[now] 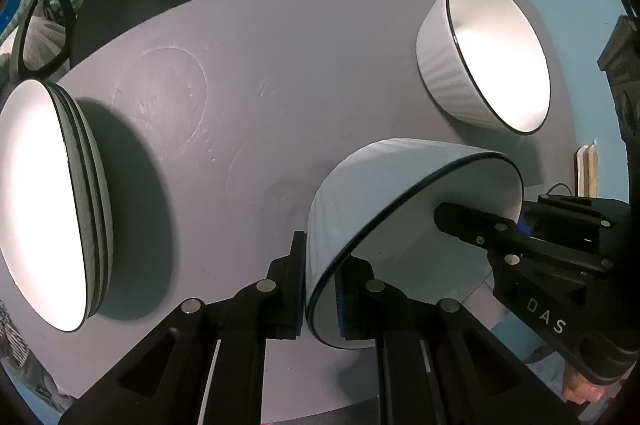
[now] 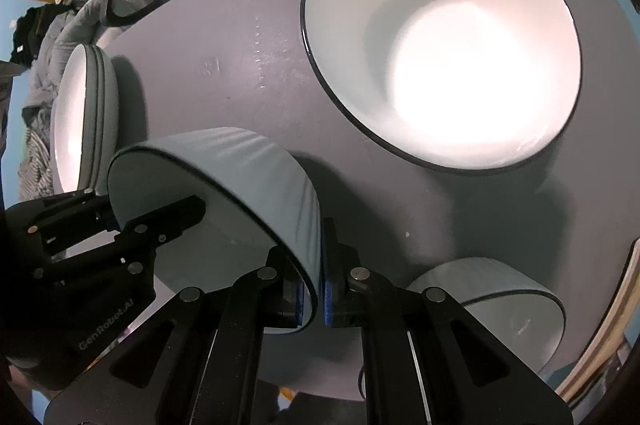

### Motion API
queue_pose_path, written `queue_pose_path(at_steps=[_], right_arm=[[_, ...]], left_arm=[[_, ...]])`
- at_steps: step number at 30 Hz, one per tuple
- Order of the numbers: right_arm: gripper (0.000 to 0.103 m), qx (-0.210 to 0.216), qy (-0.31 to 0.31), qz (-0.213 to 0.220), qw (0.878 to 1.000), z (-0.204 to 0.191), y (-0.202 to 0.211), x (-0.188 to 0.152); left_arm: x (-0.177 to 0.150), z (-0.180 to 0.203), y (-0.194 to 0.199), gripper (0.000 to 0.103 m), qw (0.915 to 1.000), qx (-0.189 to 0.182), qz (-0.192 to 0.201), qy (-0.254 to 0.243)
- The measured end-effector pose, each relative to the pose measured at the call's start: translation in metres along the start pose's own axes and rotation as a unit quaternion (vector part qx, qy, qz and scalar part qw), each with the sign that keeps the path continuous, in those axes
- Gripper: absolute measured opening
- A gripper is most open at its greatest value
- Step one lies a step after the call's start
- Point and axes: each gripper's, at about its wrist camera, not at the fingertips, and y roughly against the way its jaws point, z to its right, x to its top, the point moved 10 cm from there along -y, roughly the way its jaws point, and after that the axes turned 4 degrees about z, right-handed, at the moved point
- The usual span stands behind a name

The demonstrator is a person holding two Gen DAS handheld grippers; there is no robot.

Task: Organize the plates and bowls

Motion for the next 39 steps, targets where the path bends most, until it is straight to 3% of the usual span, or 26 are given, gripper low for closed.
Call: queue_pose_path(at_steps=[9, 23, 39], right_arm=[[0.006, 0.002, -0.01, 0.007, 1.0, -0.001, 0.013, 0.002], [0.006, 0.009, -0.018, 0.034, 0.999, 0.006, 0.058, 0.014], [0.006, 0.001, -0.054, 0.048, 0.997, 0.047, 0.077, 0.047]], left_arm=[[-0.003, 0.001, 0.013, 0.011, 0.9999, -0.01, 0.008, -0.002], [0.025, 0.024, 0.06, 0.011, 0.9979, -0.022, 0.05, -0.033], [0.072, 0.06, 0.051, 0.011, 0.9969, -0.009, 0.047, -0.062]])
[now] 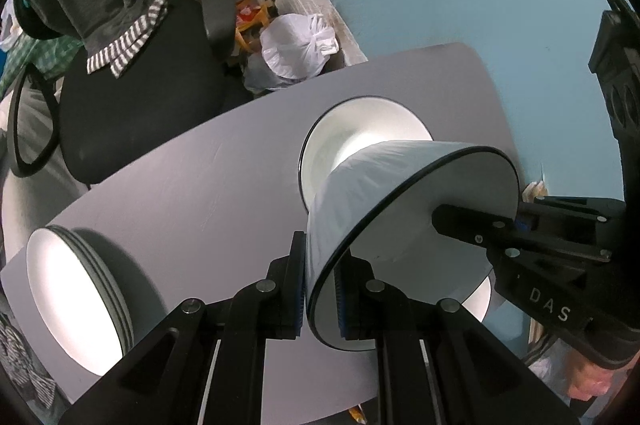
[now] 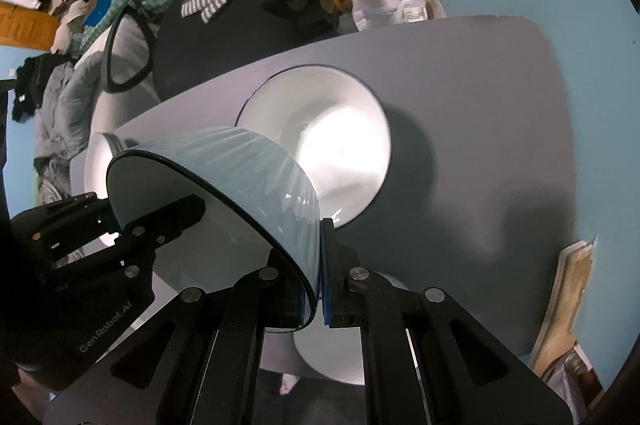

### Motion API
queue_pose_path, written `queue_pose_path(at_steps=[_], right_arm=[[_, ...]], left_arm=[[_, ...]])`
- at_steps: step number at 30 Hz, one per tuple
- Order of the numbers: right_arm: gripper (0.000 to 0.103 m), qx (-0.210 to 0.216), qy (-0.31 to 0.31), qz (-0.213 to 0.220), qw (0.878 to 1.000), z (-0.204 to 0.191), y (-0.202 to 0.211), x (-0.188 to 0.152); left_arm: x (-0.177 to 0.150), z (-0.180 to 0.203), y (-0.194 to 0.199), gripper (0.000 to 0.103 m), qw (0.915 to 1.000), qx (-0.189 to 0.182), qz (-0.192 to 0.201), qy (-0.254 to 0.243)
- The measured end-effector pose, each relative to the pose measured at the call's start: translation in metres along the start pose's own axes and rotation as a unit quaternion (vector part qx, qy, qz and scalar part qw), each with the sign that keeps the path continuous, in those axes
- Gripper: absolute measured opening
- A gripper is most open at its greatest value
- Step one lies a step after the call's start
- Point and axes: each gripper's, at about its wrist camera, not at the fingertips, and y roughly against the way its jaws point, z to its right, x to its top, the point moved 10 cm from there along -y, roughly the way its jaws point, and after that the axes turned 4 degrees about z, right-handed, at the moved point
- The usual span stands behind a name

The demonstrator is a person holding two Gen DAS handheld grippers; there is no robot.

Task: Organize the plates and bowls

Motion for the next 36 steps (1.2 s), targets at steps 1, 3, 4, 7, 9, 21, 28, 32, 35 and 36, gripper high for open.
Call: queue_pose_path(at_steps=[1, 3, 4, 7, 9, 21, 28, 32, 35, 36], right_arm=[[0.006, 0.0, -0.001, 0.0, 1.0, 0.003, 0.002, 0.001], [0.006, -0.002, -0.006, 0.001, 1.0, 0.006, 0.0, 0.005], [0.006, -0.001, -0.007, 0.0, 1.0, 0.008, 0.001, 0.007], [0.006, -0.001, -0.014, -0.001, 1.0, 0.014, -0.001, 0.013], [0.006, -0.003, -0.017, -0.002, 1.0, 0.016, -0.001, 0.016], [0.006, -0.007, -0.026, -0.027, 0.999, 0.03, -0.014, 0.023], [0.006, -0.002, -0.035, -0.03, 0.999, 0.033, -0.015, 0.027], [0.006, -0.001, -0.037, -0.033, 0.999, 0.034, -0.016, 0.029], [0.009, -0.001, -0.037, -0.041, 0.998, 0.033, -0.017, 0.03], [0.01, -0.003, -0.036, -0.044, 0.998, 0.033, -0.018, 0.03]], left_arm=[[0.003, 0.002, -0.001, 0.011, 1.0, 0.0, -0.001, 0.001], [0.007, 0.003, -0.004, 0.011, 1.0, 0.001, -0.004, 0.0], [0.01, 0.004, -0.005, 0.011, 1.0, 0.0, -0.006, -0.001], [0.017, 0.007, -0.009, 0.011, 0.9999, 0.001, -0.01, -0.003], [0.021, 0.009, -0.012, 0.011, 0.9999, 0.005, -0.011, -0.006], [0.026, 0.014, -0.032, 0.011, 0.9991, 0.012, -0.039, -0.003], [0.025, 0.014, -0.037, 0.011, 0.9985, 0.014, -0.053, -0.008], [0.026, 0.013, -0.039, 0.011, 0.9984, 0.007, -0.055, 0.003], [0.027, 0.012, -0.039, 0.011, 0.9984, 0.002, -0.055, 0.012], [0.027, 0.011, -0.039, 0.011, 0.9983, 0.001, -0.056, 0.016]])
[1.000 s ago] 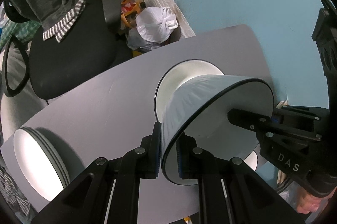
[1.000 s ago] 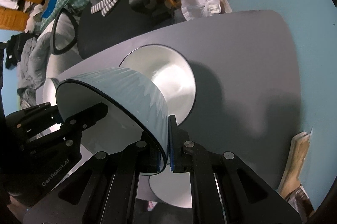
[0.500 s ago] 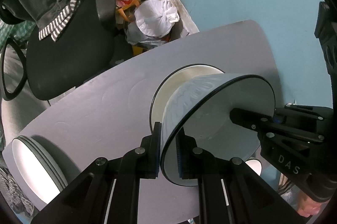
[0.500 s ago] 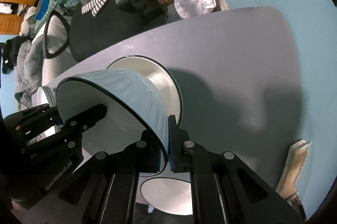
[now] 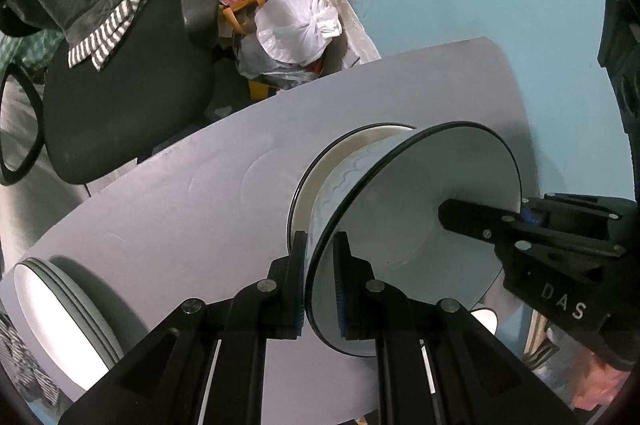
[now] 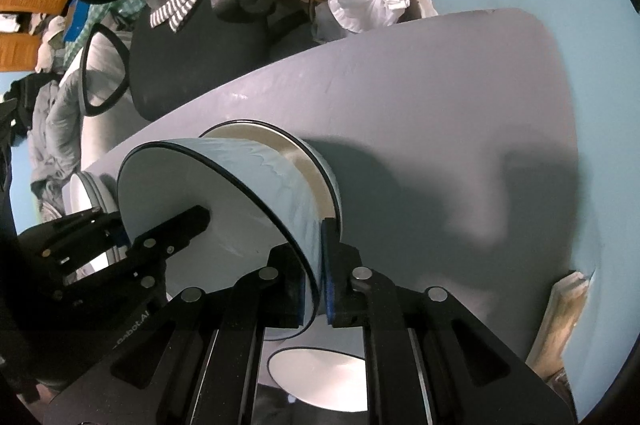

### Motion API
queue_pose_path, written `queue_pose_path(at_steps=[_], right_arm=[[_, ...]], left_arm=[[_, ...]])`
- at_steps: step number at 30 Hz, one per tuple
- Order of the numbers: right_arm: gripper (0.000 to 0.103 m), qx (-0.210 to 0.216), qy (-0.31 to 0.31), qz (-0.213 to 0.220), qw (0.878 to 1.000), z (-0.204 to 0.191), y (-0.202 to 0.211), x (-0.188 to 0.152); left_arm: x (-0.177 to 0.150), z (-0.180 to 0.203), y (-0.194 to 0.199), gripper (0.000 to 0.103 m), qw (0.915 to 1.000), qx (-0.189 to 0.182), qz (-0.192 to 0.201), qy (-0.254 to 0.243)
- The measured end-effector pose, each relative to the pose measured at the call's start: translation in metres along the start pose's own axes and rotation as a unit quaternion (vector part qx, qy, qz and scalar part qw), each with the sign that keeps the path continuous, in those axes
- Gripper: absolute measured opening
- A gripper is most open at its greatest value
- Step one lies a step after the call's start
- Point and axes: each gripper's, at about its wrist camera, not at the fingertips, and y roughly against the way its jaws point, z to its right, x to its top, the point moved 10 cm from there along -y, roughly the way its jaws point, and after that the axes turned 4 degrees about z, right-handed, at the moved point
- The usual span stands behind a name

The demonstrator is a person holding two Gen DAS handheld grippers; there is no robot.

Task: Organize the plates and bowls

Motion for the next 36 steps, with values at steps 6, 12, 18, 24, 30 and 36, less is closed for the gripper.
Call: queue_pose_path(at_steps=[6, 12, 18, 24, 30, 36], right_arm=[[0.015, -0.01, 0.005, -0.009, 1.0, -0.004, 0.0, 0.001], [0.036, -0.019, 0.018, 0.004, 1.0, -0.009, 0.008, 0.002], [0.045, -0.035, 0.034, 0.025, 0.998, -0.01, 0.018, 0.01], [0.045, -0.037, 0.036, 0.044, 0.998, -0.012, 0.026, 0.014], [0.056, -0.058, 0.041, 0.076, 0.995, -0.011, 0.038, 0.015], [0.057, -0.072, 0.049, 0.104, 0.991, -0.013, 0.057, 0.009]], left_arm=[[-0.001, -0.001, -0.001, 0.011, 0.9999, -0.007, -0.007, 0.014], [0.0, -0.003, 0.005, 0.013, 0.9998, 0.004, -0.005, 0.019], [0.005, -0.005, 0.015, 0.03, 0.9988, 0.047, 0.006, -0.012], [0.008, -0.013, 0.028, 0.041, 0.9966, 0.077, 0.022, -0.022], [0.006, -0.014, 0.052, 0.055, 0.9933, 0.096, 0.058, -0.029], [0.0, -0.01, 0.074, 0.064, 0.9915, 0.094, 0.087, -0.024]])
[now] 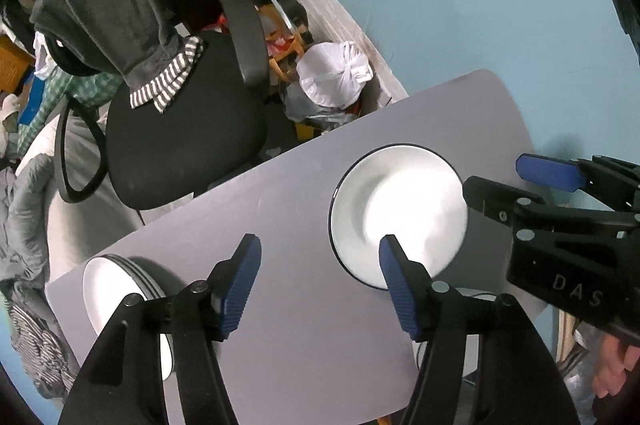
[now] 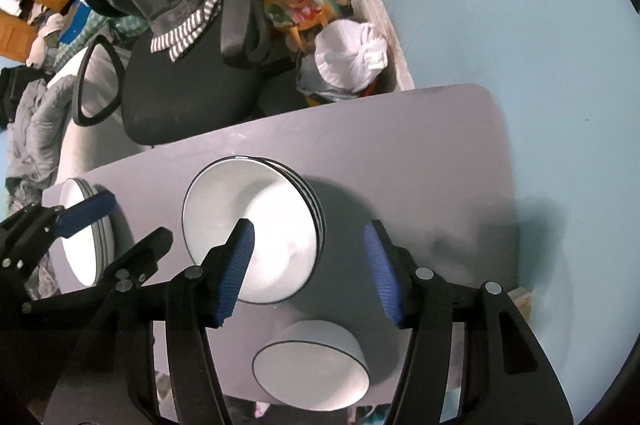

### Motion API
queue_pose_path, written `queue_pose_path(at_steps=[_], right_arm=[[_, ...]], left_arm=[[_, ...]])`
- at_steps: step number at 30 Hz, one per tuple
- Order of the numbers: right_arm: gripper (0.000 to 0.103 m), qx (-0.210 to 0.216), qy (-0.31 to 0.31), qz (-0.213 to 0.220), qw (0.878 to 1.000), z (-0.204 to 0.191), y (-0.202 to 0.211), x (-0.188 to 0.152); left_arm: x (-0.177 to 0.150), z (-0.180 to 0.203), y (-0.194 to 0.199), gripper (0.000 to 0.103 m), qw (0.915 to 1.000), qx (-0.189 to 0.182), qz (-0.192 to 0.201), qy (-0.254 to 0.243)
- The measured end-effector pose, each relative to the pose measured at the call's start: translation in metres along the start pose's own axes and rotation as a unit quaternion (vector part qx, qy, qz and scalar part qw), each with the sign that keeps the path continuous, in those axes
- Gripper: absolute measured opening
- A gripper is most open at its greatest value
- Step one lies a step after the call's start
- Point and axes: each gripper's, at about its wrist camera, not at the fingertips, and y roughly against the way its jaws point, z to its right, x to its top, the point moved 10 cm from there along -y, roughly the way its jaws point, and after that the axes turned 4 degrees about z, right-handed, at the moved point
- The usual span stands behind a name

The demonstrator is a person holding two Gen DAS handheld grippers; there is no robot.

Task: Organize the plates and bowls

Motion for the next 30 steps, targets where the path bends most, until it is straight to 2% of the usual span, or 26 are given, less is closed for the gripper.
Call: queue_pose_path(at_steps=[2, 9, 16, 30], right_arm=[[0.057, -0.005, 0.003, 0.012, 1.0, 0.0, 0.008, -0.001], [0.058, -0.025, 0.018, 0.055, 0.998, -0.002, 0.037, -0.001], [0.058, -0.027, 0.023, 0.086, 0.996, -0.008, 0.06, -0.004], [0.058, -0.028, 0.022, 0.113, 0.993, -0.011, 0.087, -0.031]], left_arm=[[-0.001, 0.0, 0.007, 0.067, 1.0, -0.001, 0.007, 0.004], [-0.006, -0.001, 0.034, 0.068, 0.9992, -0.009, 0.035, 0.016], [-0.016, 0.002, 0.055, 0.068, 0.9982, -0.019, 0.053, 0.018], [-0.041, 0.012, 0.075, 0.068, 0.9974, -0.043, 0.058, 0.007]])
